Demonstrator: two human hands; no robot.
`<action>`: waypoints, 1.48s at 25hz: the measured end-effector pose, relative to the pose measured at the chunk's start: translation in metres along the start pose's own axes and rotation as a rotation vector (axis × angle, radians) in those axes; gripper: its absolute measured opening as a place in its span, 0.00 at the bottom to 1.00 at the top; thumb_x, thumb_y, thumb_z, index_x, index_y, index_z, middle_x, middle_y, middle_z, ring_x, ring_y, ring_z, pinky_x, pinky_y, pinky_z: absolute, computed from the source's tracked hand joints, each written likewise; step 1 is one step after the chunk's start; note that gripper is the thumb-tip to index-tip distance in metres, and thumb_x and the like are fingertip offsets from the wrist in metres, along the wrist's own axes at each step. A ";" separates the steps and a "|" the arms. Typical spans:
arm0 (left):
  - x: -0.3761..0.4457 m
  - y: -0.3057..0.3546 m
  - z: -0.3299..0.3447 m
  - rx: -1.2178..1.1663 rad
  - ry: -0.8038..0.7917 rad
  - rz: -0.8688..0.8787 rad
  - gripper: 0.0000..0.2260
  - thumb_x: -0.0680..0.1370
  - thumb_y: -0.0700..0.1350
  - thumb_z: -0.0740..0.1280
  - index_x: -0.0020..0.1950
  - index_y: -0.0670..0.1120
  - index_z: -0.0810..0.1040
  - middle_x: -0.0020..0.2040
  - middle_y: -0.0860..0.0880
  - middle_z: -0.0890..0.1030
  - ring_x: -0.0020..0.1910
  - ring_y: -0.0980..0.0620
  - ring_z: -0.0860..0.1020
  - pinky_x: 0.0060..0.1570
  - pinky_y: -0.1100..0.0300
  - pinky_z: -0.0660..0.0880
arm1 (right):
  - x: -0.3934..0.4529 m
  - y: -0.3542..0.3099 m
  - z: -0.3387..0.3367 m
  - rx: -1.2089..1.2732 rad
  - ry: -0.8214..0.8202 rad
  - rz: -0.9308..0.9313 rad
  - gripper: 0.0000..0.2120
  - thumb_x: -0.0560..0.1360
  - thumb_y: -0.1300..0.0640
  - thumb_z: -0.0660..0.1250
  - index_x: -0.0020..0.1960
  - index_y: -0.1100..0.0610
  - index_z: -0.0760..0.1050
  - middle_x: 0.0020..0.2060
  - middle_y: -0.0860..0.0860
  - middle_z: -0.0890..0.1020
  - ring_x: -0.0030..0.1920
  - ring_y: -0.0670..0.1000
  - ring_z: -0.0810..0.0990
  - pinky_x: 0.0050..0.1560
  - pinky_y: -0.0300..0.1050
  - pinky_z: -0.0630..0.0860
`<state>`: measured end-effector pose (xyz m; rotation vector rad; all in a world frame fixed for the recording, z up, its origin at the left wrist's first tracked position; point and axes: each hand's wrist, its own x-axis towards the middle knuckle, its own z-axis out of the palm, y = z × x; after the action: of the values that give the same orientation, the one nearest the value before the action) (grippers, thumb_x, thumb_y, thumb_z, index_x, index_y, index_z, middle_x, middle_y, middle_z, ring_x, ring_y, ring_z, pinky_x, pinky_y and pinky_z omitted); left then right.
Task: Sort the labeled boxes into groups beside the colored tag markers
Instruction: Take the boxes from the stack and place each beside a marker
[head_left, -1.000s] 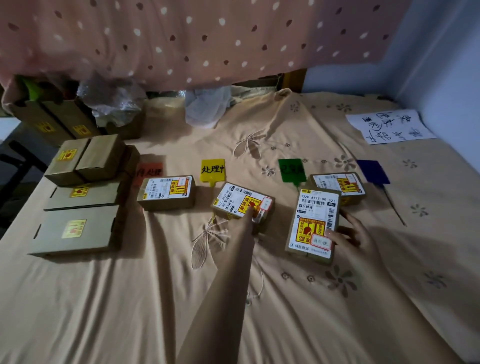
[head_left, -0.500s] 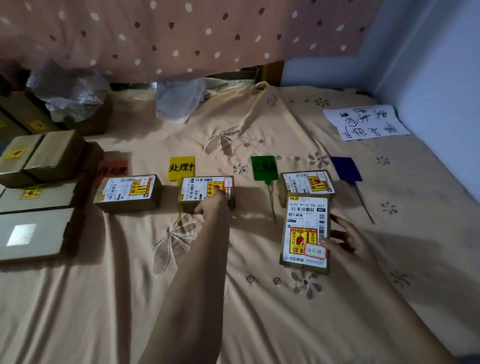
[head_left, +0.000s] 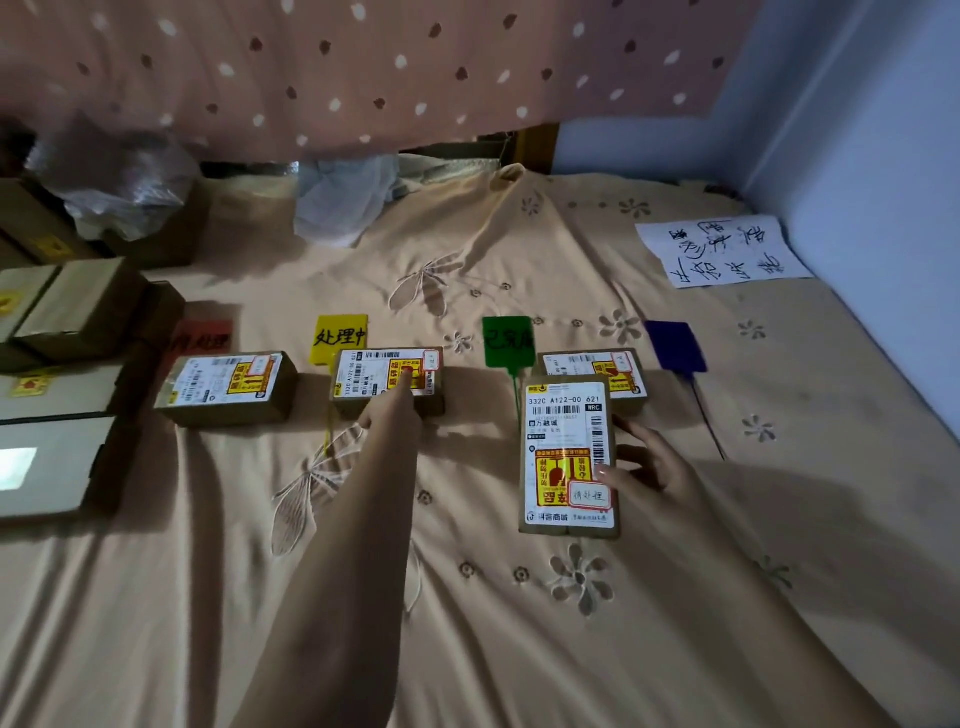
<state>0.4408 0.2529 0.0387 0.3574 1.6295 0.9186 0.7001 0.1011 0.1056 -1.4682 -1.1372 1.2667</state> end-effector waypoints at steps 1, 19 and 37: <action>-0.019 0.004 -0.001 -0.035 0.037 0.008 0.38 0.68 0.63 0.69 0.71 0.43 0.65 0.67 0.42 0.73 0.62 0.37 0.76 0.44 0.45 0.80 | 0.003 -0.001 0.000 0.004 -0.021 -0.001 0.24 0.68 0.57 0.72 0.62 0.44 0.72 0.51 0.50 0.84 0.52 0.50 0.83 0.51 0.52 0.80; -0.111 -0.011 -0.167 -0.091 -0.097 0.406 0.14 0.76 0.42 0.69 0.61 0.47 0.77 0.45 0.45 0.82 0.37 0.53 0.81 0.34 0.62 0.80 | -0.041 -0.019 0.169 -0.032 0.036 0.008 0.19 0.76 0.50 0.56 0.64 0.52 0.72 0.60 0.49 0.78 0.60 0.49 0.76 0.62 0.44 0.71; 0.021 0.011 -0.298 0.436 0.247 0.418 0.17 0.76 0.44 0.67 0.62 0.38 0.74 0.59 0.40 0.80 0.58 0.42 0.77 0.48 0.59 0.68 | 0.068 0.064 0.389 -0.172 -0.050 0.358 0.23 0.63 0.31 0.53 0.54 0.32 0.73 0.61 0.42 0.75 0.64 0.48 0.71 0.68 0.55 0.65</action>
<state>0.1557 0.1638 0.0377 0.9427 2.0284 0.9335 0.3244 0.1714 -0.0137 -1.8381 -1.0675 1.4827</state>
